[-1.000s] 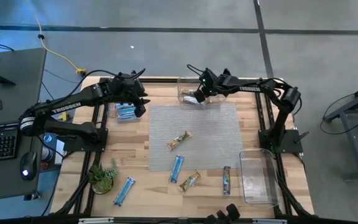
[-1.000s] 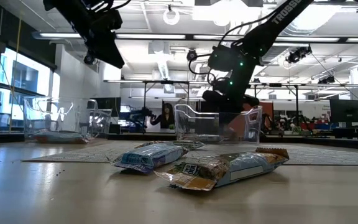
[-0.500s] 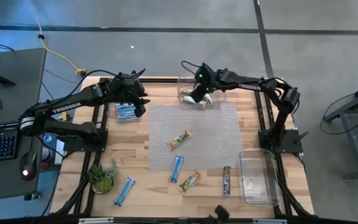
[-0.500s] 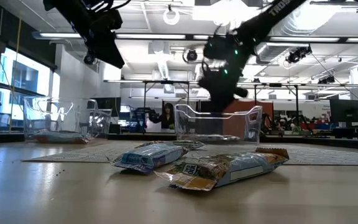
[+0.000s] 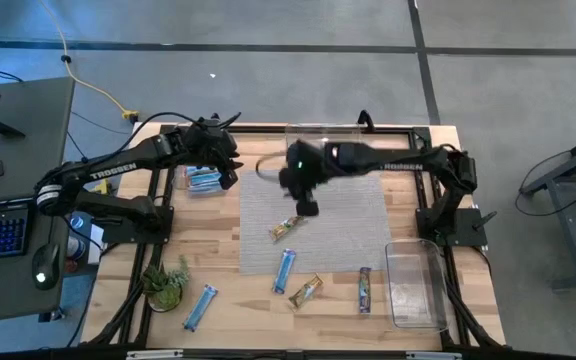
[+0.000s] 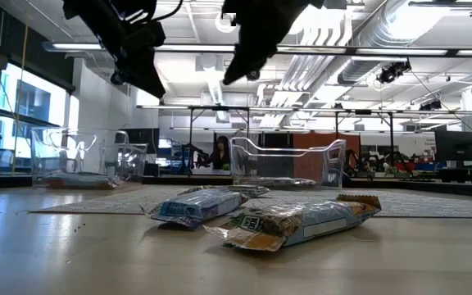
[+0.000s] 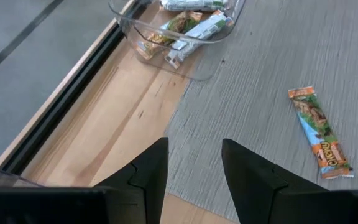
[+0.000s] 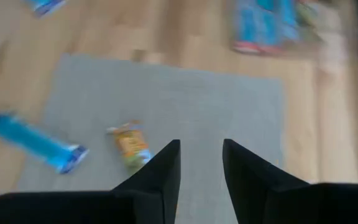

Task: Pick and place Granola Bars by type
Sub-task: Put the yellow granola bar into the top right transparent bin

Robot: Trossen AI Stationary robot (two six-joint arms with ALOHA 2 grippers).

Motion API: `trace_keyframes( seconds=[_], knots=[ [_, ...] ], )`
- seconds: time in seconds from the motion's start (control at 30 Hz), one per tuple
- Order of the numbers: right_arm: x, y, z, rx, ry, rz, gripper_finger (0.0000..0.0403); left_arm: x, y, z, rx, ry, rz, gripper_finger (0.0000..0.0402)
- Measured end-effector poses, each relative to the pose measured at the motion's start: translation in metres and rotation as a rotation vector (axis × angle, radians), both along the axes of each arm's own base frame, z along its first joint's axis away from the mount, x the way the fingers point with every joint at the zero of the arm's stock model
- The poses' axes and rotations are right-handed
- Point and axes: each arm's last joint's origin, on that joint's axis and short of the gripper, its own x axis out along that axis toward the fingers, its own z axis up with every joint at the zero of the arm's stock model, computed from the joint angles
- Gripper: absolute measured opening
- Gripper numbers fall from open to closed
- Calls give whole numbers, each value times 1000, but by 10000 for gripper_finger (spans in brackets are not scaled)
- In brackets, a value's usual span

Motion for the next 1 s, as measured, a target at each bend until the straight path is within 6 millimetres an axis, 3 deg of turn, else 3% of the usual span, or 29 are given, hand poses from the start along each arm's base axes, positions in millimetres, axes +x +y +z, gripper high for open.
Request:
trace_keyframes(
  seconds=[0.13, 0.33, 0.63, 0.87, 1.0],
  knots=[
    [6, 28, -5, -112, -31, 123, 100, 0, -1, 0, -15, -7, -17, 145],
    [7, 49, -25, -72, -39, 129, 100, 0, -1, 0, -19, -9, -20, 145],
    [2, 51, -68, -172, -63, 61, 151, 1, -2, 0, -46, -23, -42, 145],
    [-6, 59, -99, 23, -161, 162, 193, 2, -4, 0, -91, -45, -84, 145],
    [-12, 62, -116, 34, -241, 202, 205, 1, -4, 0, -108, -51, -72, 145]
  ],
)
